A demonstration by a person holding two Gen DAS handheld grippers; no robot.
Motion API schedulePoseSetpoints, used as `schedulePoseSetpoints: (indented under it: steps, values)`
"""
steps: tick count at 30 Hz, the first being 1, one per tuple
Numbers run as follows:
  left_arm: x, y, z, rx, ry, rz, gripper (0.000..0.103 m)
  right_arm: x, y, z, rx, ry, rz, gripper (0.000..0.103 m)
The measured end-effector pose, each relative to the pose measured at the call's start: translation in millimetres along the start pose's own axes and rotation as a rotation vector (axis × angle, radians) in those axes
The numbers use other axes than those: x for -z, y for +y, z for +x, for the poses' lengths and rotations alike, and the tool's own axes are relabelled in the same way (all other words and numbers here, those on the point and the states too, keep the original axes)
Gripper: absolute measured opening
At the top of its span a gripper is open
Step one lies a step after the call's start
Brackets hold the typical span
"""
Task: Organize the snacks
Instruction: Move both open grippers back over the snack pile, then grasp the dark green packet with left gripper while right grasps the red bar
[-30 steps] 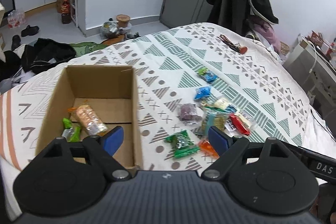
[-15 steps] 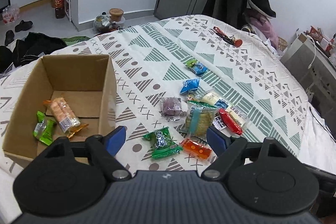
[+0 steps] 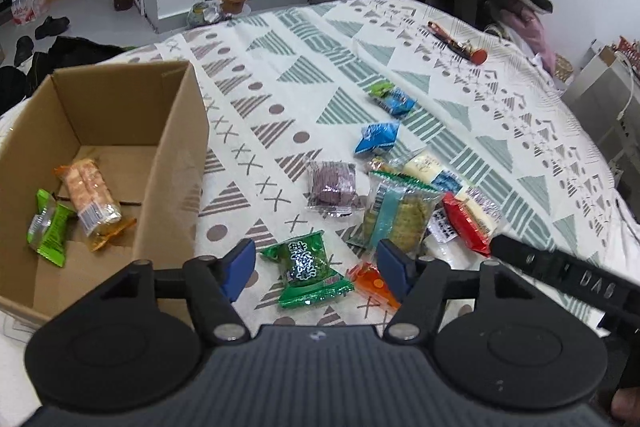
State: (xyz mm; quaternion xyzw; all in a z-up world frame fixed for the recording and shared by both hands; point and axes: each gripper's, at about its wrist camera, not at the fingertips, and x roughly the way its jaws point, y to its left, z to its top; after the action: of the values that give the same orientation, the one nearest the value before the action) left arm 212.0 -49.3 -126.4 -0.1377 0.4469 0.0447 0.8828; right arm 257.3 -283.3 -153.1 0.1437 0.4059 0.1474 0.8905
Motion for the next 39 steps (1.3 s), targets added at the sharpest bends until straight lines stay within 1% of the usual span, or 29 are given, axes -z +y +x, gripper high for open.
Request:
schedulePoseSetpoints:
  steps: [4,9,11,16,19,20,21,22,23,24,25,26,30,39]
  values:
    - [0,-1,16,-0.016,0.026,-0.004,0.060,-8,-2,13,-0.015,-0.002,-0.007,0.058]
    - [1,-3,33,-0.027,0.052,-0.010,0.054,-14,-5,26,-0.023,0.006,-0.010,0.054]
    - [2,-3,39,-0.031,0.064,-0.011,0.053,-14,-6,31,-0.026,0.013,-0.014,0.051]
    - [6,-1,51,-0.043,0.085,-0.007,0.053,-16,-6,40,-0.022,0.023,-0.032,0.051]
    - [7,2,55,-0.047,0.083,-0.009,0.052,-17,-7,45,-0.023,0.033,-0.035,0.048]
    - [7,2,56,-0.046,0.087,-0.009,0.048,-16,-7,46,-0.021,0.038,-0.039,0.046]
    - [7,3,58,-0.044,0.097,-0.012,0.046,-15,-6,47,-0.019,0.044,-0.044,0.044]
    - [8,5,60,-0.041,0.105,-0.018,0.044,-14,-6,47,-0.018,0.051,-0.046,0.041]
    - [9,6,61,-0.041,0.108,-0.017,0.042,-13,-7,47,-0.020,0.061,-0.045,0.035]
    - [10,5,61,-0.043,0.104,-0.010,0.040,-12,-7,49,-0.021,0.071,-0.042,0.031]
    - [11,5,60,-0.042,0.099,-0.001,0.040,-11,-8,50,-0.018,0.083,-0.036,0.027]
    - [12,5,60,-0.040,0.095,0.005,0.038,-10,-9,50,-0.016,0.089,-0.031,0.026]
    - [13,6,56,-0.024,0.091,0.016,0.033,-8,-8,45,-0.008,0.083,-0.035,0.025]
    - [14,9,32,0.026,0.051,0.014,0.031,-3,-8,23,0.002,0.068,0.013,0.024]
